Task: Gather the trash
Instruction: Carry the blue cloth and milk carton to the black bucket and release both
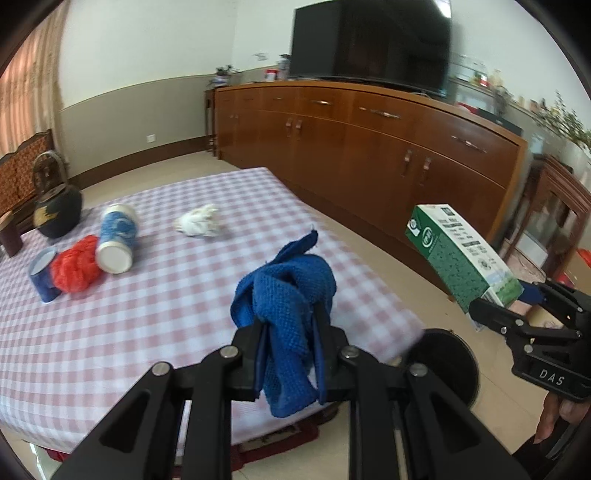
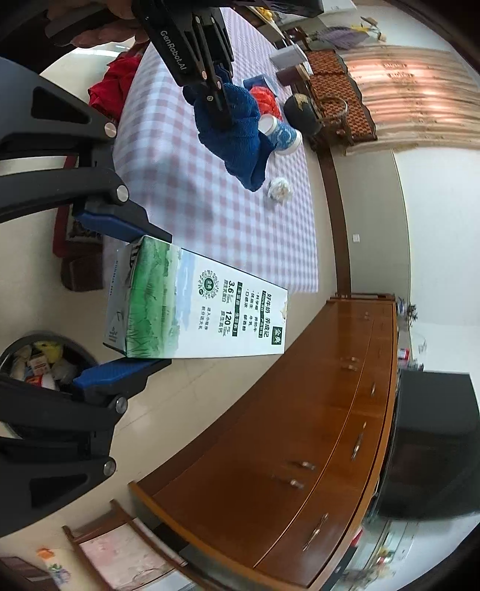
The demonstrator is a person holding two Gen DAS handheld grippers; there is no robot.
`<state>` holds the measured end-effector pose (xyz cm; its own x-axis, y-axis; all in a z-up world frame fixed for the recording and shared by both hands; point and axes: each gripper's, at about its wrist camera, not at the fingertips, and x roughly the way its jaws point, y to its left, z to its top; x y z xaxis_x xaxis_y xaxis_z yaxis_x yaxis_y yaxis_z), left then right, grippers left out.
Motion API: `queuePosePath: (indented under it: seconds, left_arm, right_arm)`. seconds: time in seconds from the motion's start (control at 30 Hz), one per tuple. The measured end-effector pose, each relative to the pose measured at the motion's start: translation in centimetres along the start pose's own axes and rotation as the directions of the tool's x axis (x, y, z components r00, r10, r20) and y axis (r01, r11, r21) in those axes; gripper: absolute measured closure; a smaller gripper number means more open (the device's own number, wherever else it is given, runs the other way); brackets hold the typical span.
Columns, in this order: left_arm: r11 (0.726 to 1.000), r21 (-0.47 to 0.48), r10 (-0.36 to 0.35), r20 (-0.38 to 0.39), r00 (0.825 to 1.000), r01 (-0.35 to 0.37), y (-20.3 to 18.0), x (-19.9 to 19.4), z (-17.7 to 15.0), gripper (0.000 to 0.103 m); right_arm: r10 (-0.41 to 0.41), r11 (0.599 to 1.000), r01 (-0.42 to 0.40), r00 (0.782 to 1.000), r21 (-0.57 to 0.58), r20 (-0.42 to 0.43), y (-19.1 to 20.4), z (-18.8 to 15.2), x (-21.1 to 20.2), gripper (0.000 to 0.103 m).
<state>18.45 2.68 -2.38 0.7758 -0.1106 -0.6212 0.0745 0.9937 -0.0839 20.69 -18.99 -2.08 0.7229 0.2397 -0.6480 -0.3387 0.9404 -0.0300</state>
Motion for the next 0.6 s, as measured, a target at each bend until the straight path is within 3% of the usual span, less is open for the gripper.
queuePosePath:
  seconds: [0.3,0.6]
  left_arm:
    - [0.991,0.076,-0.108,-0.028,0.994,0.110,-6.4,1.1,-0.6,0.081]
    - [0.965,0.147,-0.208,-0.083,0.975,0.218,-12.5,2.9,-1.6,0.081]
  right_arm:
    - [-0.091,0.995,0.093,0.995,0.049,-0.033,-5.1,-3.3,-2.2,0.044]
    - [-0.180,0.977,0.189,0.979,0.098,-0.092,-10.1,-7.6,-4.4,0.044]
